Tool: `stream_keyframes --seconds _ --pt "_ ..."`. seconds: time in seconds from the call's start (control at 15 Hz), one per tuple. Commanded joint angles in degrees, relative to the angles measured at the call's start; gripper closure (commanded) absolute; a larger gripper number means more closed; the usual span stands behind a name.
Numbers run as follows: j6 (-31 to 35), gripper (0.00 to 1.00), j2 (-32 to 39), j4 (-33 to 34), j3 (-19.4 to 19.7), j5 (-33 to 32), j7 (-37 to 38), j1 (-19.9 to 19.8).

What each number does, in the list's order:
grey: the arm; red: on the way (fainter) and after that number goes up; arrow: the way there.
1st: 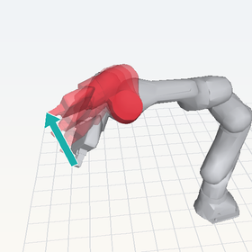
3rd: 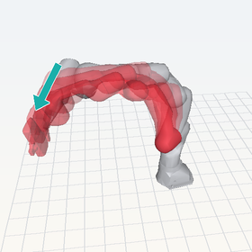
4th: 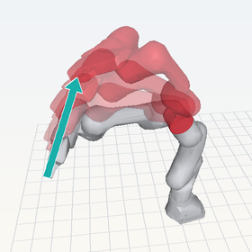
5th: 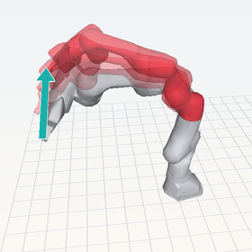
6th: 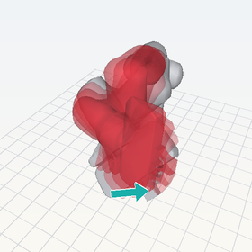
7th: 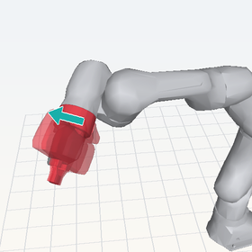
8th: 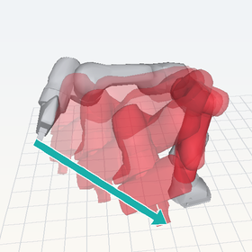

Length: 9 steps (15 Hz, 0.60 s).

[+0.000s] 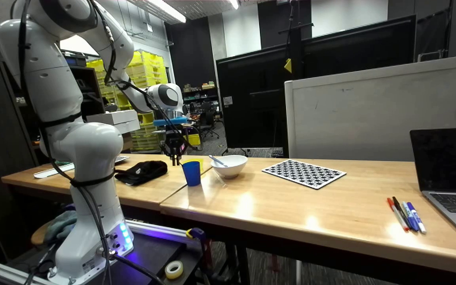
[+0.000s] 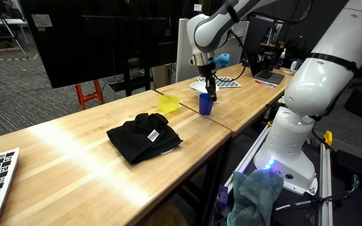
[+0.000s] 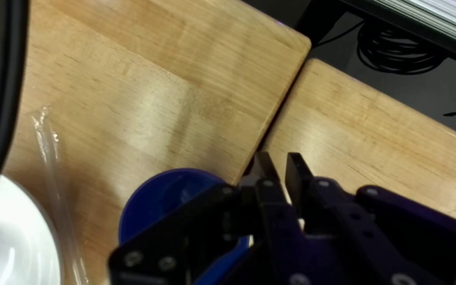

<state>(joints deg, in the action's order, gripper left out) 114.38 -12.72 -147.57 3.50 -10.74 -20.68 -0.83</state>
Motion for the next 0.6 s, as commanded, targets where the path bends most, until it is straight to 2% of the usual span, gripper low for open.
stream_keyframes --seconds 0.0,0.2,0.27,0.4,0.53 --pt "-0.6 1.0 -1.2 -0.4 -0.4 -0.1 0.7 0.3" --pt "-0.7 0.99 -1.1 -0.2 -0.6 -0.5 1.1 0.3" --pt "-0.7 0.7 -1.1 -0.2 -0.6 -0.4 1.0 0.3" --pt "-0.7 0.65 -1.0 0.0 -0.7 -0.5 1.0 0.3" --pt "-0.8 0.53 -0.9 0.1 -0.8 -0.5 1.0 0.4"
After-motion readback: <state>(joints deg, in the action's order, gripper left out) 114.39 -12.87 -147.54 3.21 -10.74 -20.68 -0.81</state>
